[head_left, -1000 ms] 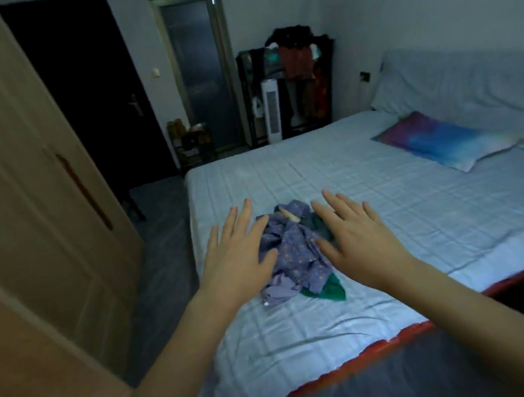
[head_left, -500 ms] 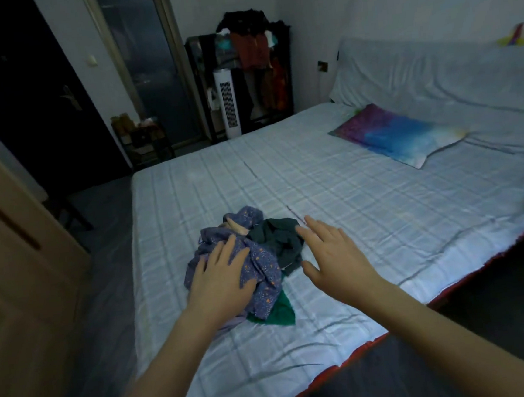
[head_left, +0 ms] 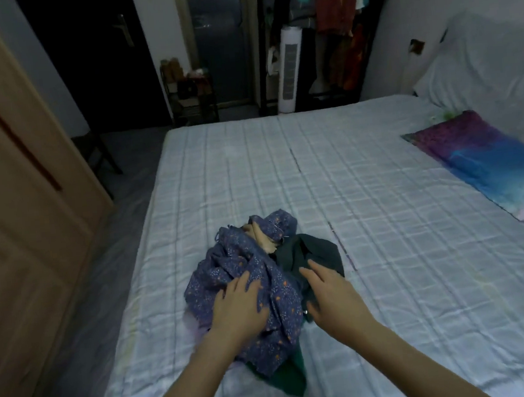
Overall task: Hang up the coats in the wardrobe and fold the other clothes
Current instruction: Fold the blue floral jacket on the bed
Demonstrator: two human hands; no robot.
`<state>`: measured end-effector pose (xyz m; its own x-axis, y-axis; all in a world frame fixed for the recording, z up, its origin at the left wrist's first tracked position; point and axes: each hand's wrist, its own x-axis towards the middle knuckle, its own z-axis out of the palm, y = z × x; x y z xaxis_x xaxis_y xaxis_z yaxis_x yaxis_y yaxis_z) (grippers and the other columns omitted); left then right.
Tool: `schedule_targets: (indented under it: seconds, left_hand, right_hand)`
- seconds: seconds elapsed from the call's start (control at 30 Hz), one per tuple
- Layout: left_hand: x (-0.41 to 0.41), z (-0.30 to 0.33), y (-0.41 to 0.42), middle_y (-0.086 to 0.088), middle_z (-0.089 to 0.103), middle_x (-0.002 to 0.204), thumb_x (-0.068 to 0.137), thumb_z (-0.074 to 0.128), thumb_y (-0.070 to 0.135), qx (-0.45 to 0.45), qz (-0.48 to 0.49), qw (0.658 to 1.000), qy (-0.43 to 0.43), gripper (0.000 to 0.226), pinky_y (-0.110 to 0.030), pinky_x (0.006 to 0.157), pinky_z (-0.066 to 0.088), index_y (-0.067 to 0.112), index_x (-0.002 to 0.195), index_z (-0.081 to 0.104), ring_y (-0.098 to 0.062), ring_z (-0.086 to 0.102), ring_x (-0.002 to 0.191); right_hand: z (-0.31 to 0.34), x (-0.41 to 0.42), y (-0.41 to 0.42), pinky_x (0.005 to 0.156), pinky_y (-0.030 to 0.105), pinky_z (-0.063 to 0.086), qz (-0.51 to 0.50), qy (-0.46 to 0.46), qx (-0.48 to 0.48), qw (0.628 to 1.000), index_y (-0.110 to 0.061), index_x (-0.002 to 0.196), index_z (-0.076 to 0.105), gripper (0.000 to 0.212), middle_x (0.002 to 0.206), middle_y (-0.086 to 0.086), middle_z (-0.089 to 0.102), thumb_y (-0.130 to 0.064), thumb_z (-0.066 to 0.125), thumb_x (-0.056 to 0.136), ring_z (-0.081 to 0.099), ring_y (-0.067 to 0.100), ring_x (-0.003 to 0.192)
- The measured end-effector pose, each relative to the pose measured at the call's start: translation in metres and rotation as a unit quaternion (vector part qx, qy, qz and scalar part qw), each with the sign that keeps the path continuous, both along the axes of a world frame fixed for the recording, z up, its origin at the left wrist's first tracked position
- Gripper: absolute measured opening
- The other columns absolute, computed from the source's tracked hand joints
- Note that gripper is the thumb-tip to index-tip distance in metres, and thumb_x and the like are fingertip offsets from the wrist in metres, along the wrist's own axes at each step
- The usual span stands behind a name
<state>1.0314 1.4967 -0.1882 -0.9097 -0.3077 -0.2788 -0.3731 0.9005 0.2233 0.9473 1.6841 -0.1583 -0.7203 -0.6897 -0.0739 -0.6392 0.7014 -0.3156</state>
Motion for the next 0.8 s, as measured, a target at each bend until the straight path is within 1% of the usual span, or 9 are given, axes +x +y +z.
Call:
schedule_targets:
  seconds: [0.13,0.23,0.33,0.43,0.5,0.57,0.67,0.73,0.8]
  left_hand:
    - [-0.043,-0.045,-0.011,-0.001,0.024,0.155,0.095,0.042,0.047,0.052,0.045,0.997,-0.039,0.053,-0.045,0.106,0.033,0.023,0.142,0.033,-0.025,0.029,0.136]
    - [-0.068,-0.080,-0.020,0.000,-0.007,0.162,0.094,0.047,0.053,0.119,0.110,0.986,-0.046,0.076,-0.052,0.109,0.032,0.027,0.154,0.008,-0.029,0.015,0.145]
    - [-0.097,-0.110,-0.033,-0.003,-0.013,0.161,0.091,0.056,0.052,0.143,0.219,0.965,0.009,0.090,-0.051,0.111,0.031,0.025,0.154,-0.002,-0.032,0.009,0.147]
    - [-0.118,-0.138,-0.036,-0.006,0.001,0.162,0.086,0.065,0.052,0.194,0.276,0.941,0.000,0.103,-0.051,0.111,0.031,0.020,0.154,-0.006,-0.034,0.017,0.145]
    - [-0.126,-0.155,-0.034,-0.010,0.023,0.157,0.084,0.069,0.047,0.210,0.297,0.931,-0.019,0.108,-0.051,0.107,0.036,0.020,0.154,-0.008,-0.036,0.029,0.139]
    - [-0.127,-0.168,-0.032,-0.013,0.050,0.136,0.086,0.068,0.033,0.200,0.315,0.927,-0.031,0.103,-0.047,0.092,0.049,0.020,0.154,-0.008,-0.034,0.050,0.119]
    - [-0.127,-0.174,-0.026,-0.010,0.066,0.095,0.088,0.056,0.016,0.228,0.344,0.911,-0.018,0.082,-0.040,0.066,0.054,0.026,0.153,0.007,-0.028,0.062,0.077]
    - [-0.127,-0.169,-0.017,-0.010,0.068,0.104,0.088,0.050,0.014,0.253,0.336,0.907,-0.022,0.069,-0.040,0.069,0.054,0.032,0.149,0.025,-0.027,0.062,0.081]
    - [-0.123,-0.157,-0.005,-0.005,0.064,0.123,0.090,0.050,0.012,0.323,0.311,0.894,-0.025,0.056,-0.036,0.084,0.054,0.031,0.142,0.044,-0.025,0.062,0.101]
  right_hand:
    - [-0.032,-0.041,-0.017,0.111,0.039,0.033,0.019,-0.040,0.018,0.999,-0.018,0.145,0.038,0.056,0.154,0.007,0.032,-0.026,0.054,0.092,0.036,0.027,0.138]
    - [-0.063,-0.060,-0.028,0.098,0.043,0.046,0.037,-0.070,0.004,0.997,-0.017,0.132,0.053,0.048,0.138,0.008,0.052,-0.033,0.051,0.086,0.052,0.031,0.123]
    - [-0.092,-0.078,-0.041,0.099,0.039,0.044,0.061,-0.099,0.033,0.993,-0.023,0.138,0.046,0.052,0.143,0.002,0.046,-0.039,0.040,0.089,0.047,0.026,0.126]
    - [-0.116,-0.096,-0.049,0.103,0.035,0.040,0.089,-0.124,0.070,0.986,-0.026,0.147,0.033,0.056,0.151,-0.003,0.035,-0.042,0.034,0.093,0.039,0.020,0.133]
    - [-0.131,-0.109,-0.054,0.104,0.035,0.040,0.109,-0.142,0.083,0.980,-0.025,0.148,0.030,0.054,0.153,-0.003,0.031,-0.035,0.040,0.096,0.037,0.020,0.134]
    - [-0.140,-0.121,-0.057,0.098,0.036,0.043,0.130,-0.146,0.082,0.977,-0.025,0.146,0.032,0.052,0.151,-0.003,0.034,-0.031,0.042,0.095,0.041,0.020,0.129]
    - [-0.156,-0.137,-0.060,0.091,0.038,0.046,0.151,-0.156,0.092,0.972,-0.026,0.146,0.026,0.054,0.148,-0.003,0.034,-0.032,0.042,0.095,0.046,0.021,0.122]
    - [-0.164,-0.147,-0.057,0.087,0.040,0.048,0.164,-0.169,0.101,0.967,-0.029,0.151,0.014,0.066,0.149,-0.003,0.033,-0.032,0.048,0.094,0.049,0.021,0.118]
    - [-0.166,-0.154,-0.051,0.082,0.039,0.050,0.185,-0.173,0.117,0.960,-0.031,0.154,-0.004,0.083,0.148,-0.002,0.031,-0.023,0.052,0.092,0.053,0.023,0.113]
